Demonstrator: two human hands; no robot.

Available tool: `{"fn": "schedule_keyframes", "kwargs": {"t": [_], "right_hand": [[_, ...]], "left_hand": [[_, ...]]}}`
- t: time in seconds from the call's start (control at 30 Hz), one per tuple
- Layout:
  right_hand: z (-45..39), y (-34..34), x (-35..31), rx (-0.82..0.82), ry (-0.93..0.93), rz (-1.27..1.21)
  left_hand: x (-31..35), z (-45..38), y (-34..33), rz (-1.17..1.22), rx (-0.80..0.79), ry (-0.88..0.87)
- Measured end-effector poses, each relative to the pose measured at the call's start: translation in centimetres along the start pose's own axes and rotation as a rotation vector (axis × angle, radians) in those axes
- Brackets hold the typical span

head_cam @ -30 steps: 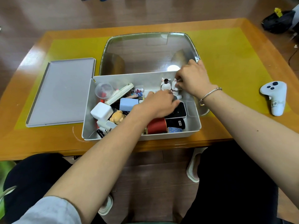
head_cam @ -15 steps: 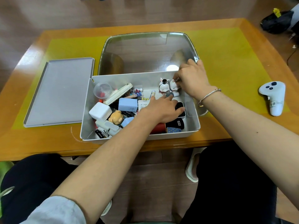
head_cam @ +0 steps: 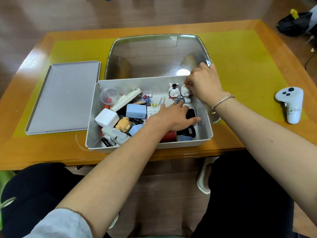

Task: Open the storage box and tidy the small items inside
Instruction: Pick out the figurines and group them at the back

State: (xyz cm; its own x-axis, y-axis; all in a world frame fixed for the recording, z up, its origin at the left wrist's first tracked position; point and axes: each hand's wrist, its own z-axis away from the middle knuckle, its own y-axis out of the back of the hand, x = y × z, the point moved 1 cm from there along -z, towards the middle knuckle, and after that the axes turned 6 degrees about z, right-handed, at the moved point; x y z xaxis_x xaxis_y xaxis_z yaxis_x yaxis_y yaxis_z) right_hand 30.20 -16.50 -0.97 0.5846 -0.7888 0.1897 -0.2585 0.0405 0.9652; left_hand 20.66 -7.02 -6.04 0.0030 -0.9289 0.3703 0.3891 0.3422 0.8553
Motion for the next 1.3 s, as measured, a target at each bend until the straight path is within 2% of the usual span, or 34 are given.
{"fn": "schedule_keyframes", "kwargs": {"t": [0.2,0.27,0.33,0.4,0.43,0.5,0.67,0.93,1.3], "right_hand": [[0.2,0.0,0.2,0.011,-0.016,-0.016],[0.3,0.2,0.4,0.016,-0.024,-0.036],[0.3,0.4,0.5,0.022,-0.022,-0.036],[0.3,0.5,0.5,0.025,-0.023,-0.022],[0.3,0.4,0.5,0.023,-0.024,-0.014],[0.3,0.4,0.3,0.015,-0.021,0.003],[0.2,0.1,0.1,0.02,-0.025,0.021],[0.2,0.0,0.2,0.0,-0.026,0.015],[0.3,0.2,0.1,-0.044,0.0,0.032]], "left_hand": [[0.0,0.4,0.5,0.024,0.037,-0.029],[-0.1,0.7,1.2,0.003,0.197,-0.064],[-0.8,0.8,2.4,-0.014,0.477,-0.047],[-1.8,0.6,3.7,-0.006,0.673,0.056],[-2.3,0.4,4.2,-0.01,0.704,0.11],[-2.9,-0.4,4.8,-0.031,0.687,0.161],[-3.2,-2.3,4.5,-0.048,0.604,0.128],[-3.3,-2.8,3.9,-0.017,0.65,0.042],[-3.4,-3.0,3.3,-0.001,0.649,0.04]]}}
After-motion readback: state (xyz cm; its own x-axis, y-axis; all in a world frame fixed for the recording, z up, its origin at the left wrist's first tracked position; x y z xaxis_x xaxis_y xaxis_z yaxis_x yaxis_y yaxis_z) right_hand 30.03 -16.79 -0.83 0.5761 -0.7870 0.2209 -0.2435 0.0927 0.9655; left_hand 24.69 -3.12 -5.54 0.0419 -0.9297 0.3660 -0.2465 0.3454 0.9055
